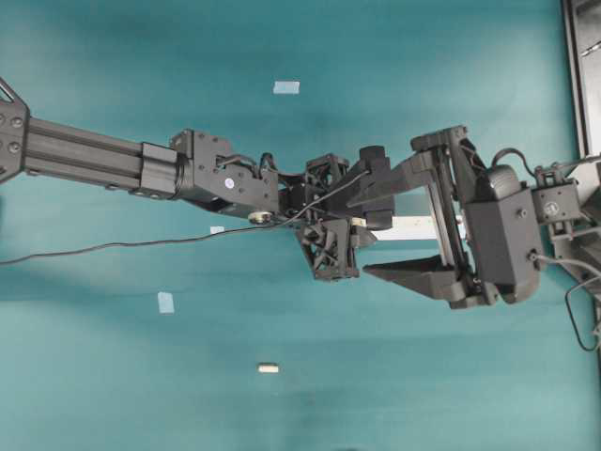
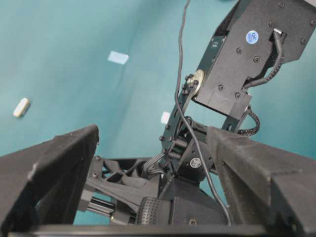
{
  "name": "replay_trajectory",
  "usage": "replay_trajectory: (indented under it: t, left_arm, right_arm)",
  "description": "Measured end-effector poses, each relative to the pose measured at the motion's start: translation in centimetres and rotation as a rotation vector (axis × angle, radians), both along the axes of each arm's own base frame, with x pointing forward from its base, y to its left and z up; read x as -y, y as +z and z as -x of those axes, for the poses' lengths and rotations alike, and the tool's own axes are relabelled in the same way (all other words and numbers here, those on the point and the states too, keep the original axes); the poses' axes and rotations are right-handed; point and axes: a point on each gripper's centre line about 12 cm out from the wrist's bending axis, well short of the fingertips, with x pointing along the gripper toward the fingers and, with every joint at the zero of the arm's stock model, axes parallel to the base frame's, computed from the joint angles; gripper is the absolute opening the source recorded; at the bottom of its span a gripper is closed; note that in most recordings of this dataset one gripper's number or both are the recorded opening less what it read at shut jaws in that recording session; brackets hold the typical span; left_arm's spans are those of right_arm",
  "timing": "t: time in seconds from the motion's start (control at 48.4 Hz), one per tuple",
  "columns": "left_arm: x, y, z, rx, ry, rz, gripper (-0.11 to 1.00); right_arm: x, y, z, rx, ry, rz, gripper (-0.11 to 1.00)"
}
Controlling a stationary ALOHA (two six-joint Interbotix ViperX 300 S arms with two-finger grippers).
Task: Move the wooden board into place and insert the rod into its hole.
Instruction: 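Drag the board with the left gripper toward the table center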
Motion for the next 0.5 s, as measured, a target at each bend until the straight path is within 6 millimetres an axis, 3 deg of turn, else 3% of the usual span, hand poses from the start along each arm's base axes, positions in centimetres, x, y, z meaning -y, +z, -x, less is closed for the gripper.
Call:
replay_trajectory:
  t: [0.103, 0.248, 0.31, 0.496]
  left_arm:
    - [-0.01, 0.05, -0.11, 0.009, 0.001, 0.0, 0.27]
    - [0.07, 0.09, -0.15, 0.014, -0.001, -0.001, 0.69]
    - [0.07, 0.1, -0.16, 0.015, -0.001, -0.001, 0.82]
    - [0.24, 0.19, 0.02, 0.011, -0.004, -0.001, 0.82]
  right_arm:
    - [-0.06, -0.03, -0.03, 0.0, 0.002, 0.0, 0.97]
    - [-0.06, -0.03, -0.03, 0.0, 0.002, 0.0, 0.97]
    - [-0.06, -0.03, -0.03, 0.0, 0.002, 0.0, 0.97]
    - [-0.01, -0.03, -0.03, 0.0, 0.001, 0.001, 0.97]
